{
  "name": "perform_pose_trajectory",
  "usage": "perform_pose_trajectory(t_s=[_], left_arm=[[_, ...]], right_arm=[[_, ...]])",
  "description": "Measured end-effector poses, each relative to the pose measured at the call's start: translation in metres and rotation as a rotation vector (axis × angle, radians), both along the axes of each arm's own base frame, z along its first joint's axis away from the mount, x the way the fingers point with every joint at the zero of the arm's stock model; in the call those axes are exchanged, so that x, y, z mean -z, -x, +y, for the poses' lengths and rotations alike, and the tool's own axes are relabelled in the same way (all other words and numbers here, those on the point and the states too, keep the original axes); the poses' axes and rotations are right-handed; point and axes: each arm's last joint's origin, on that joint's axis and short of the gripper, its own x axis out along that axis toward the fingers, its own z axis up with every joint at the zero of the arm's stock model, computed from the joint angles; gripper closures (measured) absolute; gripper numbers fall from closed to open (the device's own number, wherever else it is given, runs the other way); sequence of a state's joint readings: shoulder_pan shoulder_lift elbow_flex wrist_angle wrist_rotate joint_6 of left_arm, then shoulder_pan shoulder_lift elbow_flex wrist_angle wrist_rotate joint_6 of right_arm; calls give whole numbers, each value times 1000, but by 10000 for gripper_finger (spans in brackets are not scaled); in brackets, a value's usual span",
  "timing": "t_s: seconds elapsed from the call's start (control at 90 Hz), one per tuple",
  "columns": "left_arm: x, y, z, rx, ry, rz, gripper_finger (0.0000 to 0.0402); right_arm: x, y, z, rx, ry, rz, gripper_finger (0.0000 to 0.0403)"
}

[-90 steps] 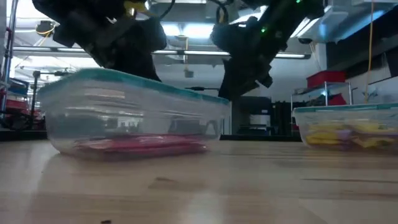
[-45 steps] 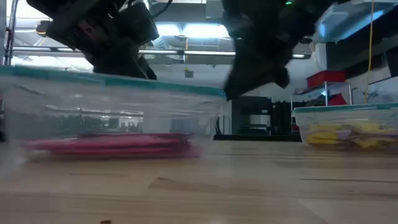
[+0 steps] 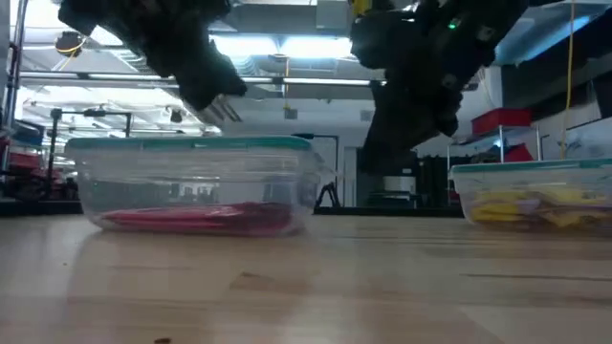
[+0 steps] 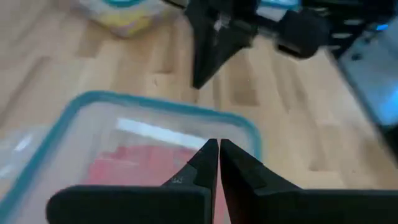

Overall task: Sort candy
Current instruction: Close the left transparent bin

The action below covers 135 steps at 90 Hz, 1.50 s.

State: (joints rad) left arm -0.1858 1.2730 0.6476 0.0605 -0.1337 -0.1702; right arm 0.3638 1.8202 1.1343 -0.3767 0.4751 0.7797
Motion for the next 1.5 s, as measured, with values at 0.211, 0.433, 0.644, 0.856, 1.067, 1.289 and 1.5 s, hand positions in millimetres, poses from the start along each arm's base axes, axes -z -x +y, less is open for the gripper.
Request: perform_pose_trajectory(t_s=[0.211, 0.433, 0.644, 0.856, 1.067, 1.289, 1.5], left_arm=[[31, -3, 15, -130, -55, 205, 401], [58, -17, 17, -161, -49, 273, 401], [69, -27, 15, -153, -32, 244, 401], [66, -28, 14, -114, -11, 217, 401], [65, -29, 13, -95, -10, 203, 401], [65, -29, 8, -28, 38, 200, 401], [66, -29, 5, -25, 19, 208, 401]], right_arm=[[1, -12, -26, -6, -16, -2, 402], [26, -31, -34, -72, -50, -23, 402], [38, -31, -30, -76, -39, 2, 402], [4, -2, -19, -2, 25, 76, 402], [-28, 22, -40, 147, 185, 106, 402], [-19, 4, -88, 49, 114, 183, 402], [-5, -14, -83, -153, -100, 131, 402]])
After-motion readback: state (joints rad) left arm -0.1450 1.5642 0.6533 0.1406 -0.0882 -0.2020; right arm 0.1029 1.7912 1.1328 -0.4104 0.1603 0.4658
